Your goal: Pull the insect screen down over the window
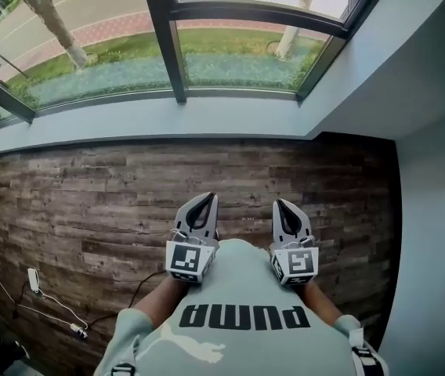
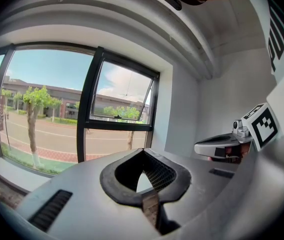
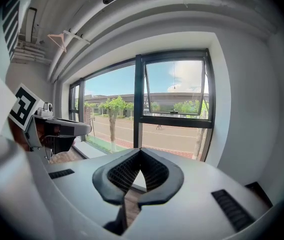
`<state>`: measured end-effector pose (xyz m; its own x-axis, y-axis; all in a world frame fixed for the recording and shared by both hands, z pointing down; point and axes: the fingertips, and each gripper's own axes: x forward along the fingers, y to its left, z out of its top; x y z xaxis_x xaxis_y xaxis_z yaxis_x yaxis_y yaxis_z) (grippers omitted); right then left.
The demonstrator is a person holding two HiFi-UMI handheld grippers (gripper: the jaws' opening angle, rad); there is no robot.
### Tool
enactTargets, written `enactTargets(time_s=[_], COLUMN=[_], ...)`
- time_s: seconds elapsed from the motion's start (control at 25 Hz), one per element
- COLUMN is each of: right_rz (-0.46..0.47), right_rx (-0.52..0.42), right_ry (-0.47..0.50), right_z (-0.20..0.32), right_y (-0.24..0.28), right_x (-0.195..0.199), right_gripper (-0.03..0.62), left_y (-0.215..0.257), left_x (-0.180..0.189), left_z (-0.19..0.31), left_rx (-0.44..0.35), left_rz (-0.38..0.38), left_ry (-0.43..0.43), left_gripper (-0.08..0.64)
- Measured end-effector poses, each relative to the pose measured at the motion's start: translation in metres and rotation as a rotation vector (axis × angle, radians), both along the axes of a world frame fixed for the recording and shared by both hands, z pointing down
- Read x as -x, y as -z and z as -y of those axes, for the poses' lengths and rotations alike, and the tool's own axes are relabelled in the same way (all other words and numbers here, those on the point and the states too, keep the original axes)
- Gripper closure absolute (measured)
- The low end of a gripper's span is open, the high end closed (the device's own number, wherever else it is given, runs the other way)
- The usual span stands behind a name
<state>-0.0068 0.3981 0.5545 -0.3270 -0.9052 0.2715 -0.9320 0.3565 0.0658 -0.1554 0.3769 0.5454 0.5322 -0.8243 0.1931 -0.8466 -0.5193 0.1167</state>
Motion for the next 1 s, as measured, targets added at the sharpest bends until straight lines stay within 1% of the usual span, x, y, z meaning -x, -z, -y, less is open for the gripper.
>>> enactTargets(time_s=[0.24, 0.4, 0.52, 0.68, 1.0], right_rz=[-0.005, 0.001, 0.017, 0.054, 0.104], right_rx=[0.045, 0.063, 0.051, 0.036, -0.007], right_ry=[0.000, -0.002, 0.020, 0.053, 0.117], right_z=[0.022, 0.044, 0.068, 0.116, 0.215], right_y=[-0.010, -0.011, -0.016, -0.021, -0.010], right_x=[0.030, 0.031, 0.025, 0.011, -0.040], right_gripper=[0.588, 0.588, 0.588, 0.588, 0.588], left_y=[-0.017, -0.020, -0.022, -0.023, -0.001], left_x=[0.029, 0.029, 0.023, 0.012, -0.042], left_z=[0.024, 0.043, 0.063, 0.106, 0.197], left_rx=[0.037, 0.052, 0.050, 0.050, 0.007], left_rz=[-0.003, -0.002, 0.011, 0.051, 0.107], left_ry=[-0.003, 0.003, 0.016, 0.059, 0.097], left_gripper=[0.546, 0.546, 0.546, 0.546, 0.546])
